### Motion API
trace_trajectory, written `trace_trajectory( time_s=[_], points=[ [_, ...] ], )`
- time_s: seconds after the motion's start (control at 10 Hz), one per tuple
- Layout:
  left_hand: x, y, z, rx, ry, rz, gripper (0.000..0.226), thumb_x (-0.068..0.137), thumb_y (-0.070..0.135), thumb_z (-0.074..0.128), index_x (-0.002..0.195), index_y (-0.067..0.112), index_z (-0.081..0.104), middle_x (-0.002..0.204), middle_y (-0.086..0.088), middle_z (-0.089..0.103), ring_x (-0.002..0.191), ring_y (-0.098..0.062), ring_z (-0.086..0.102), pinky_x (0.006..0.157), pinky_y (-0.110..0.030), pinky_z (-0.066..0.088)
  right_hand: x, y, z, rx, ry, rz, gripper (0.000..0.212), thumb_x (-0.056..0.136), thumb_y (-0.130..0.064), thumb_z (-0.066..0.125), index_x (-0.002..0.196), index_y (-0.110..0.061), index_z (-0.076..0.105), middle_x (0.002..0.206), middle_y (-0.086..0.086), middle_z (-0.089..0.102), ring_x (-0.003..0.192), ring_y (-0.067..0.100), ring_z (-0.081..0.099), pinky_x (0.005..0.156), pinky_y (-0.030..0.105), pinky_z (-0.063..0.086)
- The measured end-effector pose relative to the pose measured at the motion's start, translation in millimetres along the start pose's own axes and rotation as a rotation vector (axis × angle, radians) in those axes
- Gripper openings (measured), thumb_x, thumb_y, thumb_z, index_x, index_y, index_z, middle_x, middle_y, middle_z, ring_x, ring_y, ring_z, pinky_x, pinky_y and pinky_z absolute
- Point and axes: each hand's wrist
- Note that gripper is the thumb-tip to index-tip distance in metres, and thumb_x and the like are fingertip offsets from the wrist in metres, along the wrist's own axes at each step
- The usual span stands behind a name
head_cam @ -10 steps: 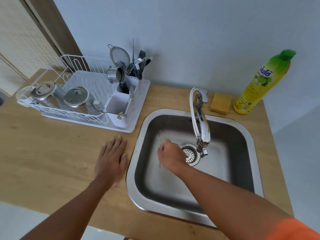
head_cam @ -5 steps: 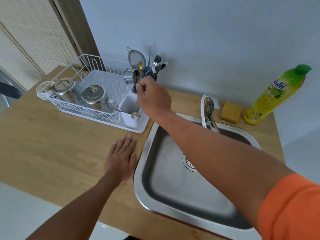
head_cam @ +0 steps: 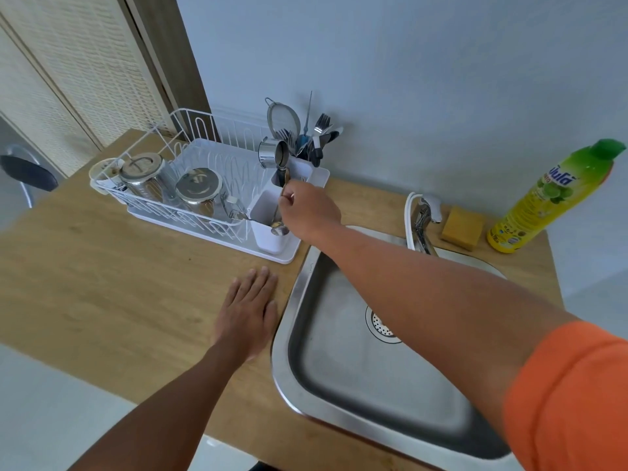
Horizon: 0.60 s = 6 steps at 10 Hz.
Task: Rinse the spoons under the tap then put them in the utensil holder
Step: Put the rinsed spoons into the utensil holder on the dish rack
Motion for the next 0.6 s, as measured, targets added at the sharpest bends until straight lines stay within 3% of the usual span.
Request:
trace_trajectory(
  time_s=[0.2,0.3,0.4,0.5,0.6],
  points=[
    [-1.3,1.9,-1.5,0.000,-0.002,0.002,0.069,0.103,0.047,0.012,0.165,0.021,0.026,0.174,0.003,0.018,0.163,-0.017,0.008,0.132,-0.045,0.007,-3.5,6.4,-0.1,-0.089,-0.086,0.040,0.020,0.101,-0.030,0.045,0.105,-0.021,0.063,0.104,0.004,0.068,0.095,0.030,0.063,0.067,0.034,0.042],
    [-0.7,2.4,-2.4,-0.012,0.011,0.001,0.070,0.102,0.047,0.014,0.164,0.020,0.030,0.173,0.002,0.021,0.162,-0.019,0.011,0.132,-0.045,0.009,-5.2,10.7,-0.5,-0.088,-0.118,0.062,0.022,0.100,-0.029,0.045,0.114,-0.024,0.061,0.109,0.003,0.068,0.093,0.027,0.060,0.070,0.036,0.044],
    [-2.6,4.3,-4.1,-0.017,0.005,0.001,0.070,0.102,0.047,0.015,0.163,0.019,0.034,0.172,0.001,0.024,0.162,-0.020,0.014,0.132,-0.047,0.011,-9.2,11.0,-3.8,-0.085,-0.123,0.071,0.038,0.101,-0.035,0.046,0.137,-0.024,0.052,0.116,0.004,0.066,0.098,0.027,0.059,0.073,0.036,0.043],
    [-1.7,3.9,-3.4,-0.026,0.025,0.008,0.070,0.102,0.047,0.015,0.163,0.018,0.034,0.172,0.001,0.025,0.162,-0.020,0.014,0.132,-0.047,0.011,-11.7,13.0,-5.3,-0.076,-0.110,0.082,0.044,0.100,-0.038,0.047,0.143,-0.026,0.048,0.120,0.004,0.066,0.106,0.030,0.062,0.076,0.038,0.045],
    [-2.6,6.0,-6.1,-0.041,0.032,0.008,0.071,0.102,0.047,0.015,0.163,0.017,0.035,0.172,0.000,0.025,0.162,-0.021,0.014,0.132,-0.047,0.011,-13.3,15.3,-7.2,-0.062,-0.100,0.082,0.031,0.098,-0.037,0.048,0.127,-0.027,0.053,0.114,0.004,0.065,0.100,0.029,0.060,0.076,0.040,0.046]
  ],
)
Point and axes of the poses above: each hand's wrist, its own x-axis towards the middle knuckle, its own z-axis out of the palm, y = z × x
